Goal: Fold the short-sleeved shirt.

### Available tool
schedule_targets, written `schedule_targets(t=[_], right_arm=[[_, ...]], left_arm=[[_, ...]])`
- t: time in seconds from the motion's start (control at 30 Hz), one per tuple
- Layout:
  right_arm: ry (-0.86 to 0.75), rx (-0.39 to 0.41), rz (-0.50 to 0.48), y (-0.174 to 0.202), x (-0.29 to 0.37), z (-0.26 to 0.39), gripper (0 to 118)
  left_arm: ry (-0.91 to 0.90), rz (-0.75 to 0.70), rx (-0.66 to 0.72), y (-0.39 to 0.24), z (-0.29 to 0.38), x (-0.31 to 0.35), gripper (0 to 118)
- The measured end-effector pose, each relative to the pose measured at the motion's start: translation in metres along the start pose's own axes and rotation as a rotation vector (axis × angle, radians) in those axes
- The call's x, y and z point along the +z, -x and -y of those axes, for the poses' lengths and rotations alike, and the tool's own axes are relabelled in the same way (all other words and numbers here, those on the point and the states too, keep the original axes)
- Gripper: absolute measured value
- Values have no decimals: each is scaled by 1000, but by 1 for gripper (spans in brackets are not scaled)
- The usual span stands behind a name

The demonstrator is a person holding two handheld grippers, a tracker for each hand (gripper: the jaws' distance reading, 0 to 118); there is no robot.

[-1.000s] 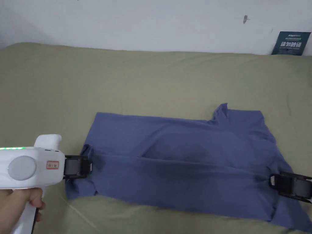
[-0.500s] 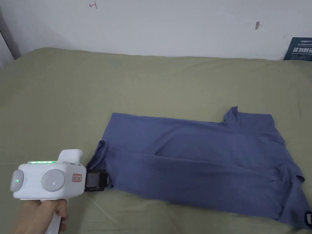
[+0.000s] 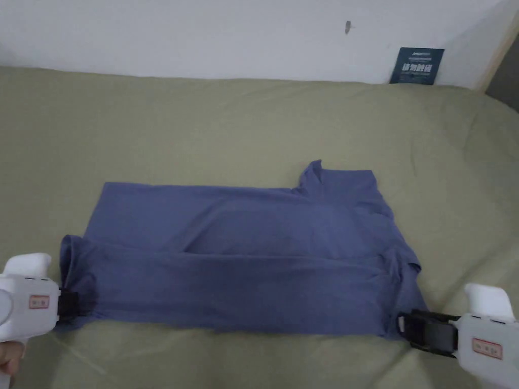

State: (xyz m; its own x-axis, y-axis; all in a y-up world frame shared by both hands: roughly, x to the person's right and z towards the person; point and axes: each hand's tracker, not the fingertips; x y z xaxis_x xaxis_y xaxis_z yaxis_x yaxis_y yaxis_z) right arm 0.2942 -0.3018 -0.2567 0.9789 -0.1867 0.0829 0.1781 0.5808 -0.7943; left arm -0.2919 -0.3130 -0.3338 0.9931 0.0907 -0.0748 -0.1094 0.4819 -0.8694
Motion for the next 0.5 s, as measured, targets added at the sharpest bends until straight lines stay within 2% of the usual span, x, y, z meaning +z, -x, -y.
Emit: schedule_targets(t=[0.07,0.13,0.23,0.27,0.33,0.4,0.5], right_arm=[[-30,-6,-36,-1,-1,0,112],[11,8,-4,4,-11,-3,111],[65,67,10,5,-32,-5,83],[81,92,40,5,-35,-6,83],[55,144,54,1,-34,-4,13],[76,106,5,-4,-26,-8,13],[42,103,-3,-6,-9,-9,13]], left_arm=[[3,-8,-29,-4,-1,4,11],[1,-13,-41,-8,0,6,11],[2,-12,-31,-5,-3,7,11],[6,-12,-31,-6,-2,8,11],[8,-14,-40,-4,-5,9,11],[6,-16,-44,-5,-4,13,11],[-1,-18,-46,-3,-7,20,11]])
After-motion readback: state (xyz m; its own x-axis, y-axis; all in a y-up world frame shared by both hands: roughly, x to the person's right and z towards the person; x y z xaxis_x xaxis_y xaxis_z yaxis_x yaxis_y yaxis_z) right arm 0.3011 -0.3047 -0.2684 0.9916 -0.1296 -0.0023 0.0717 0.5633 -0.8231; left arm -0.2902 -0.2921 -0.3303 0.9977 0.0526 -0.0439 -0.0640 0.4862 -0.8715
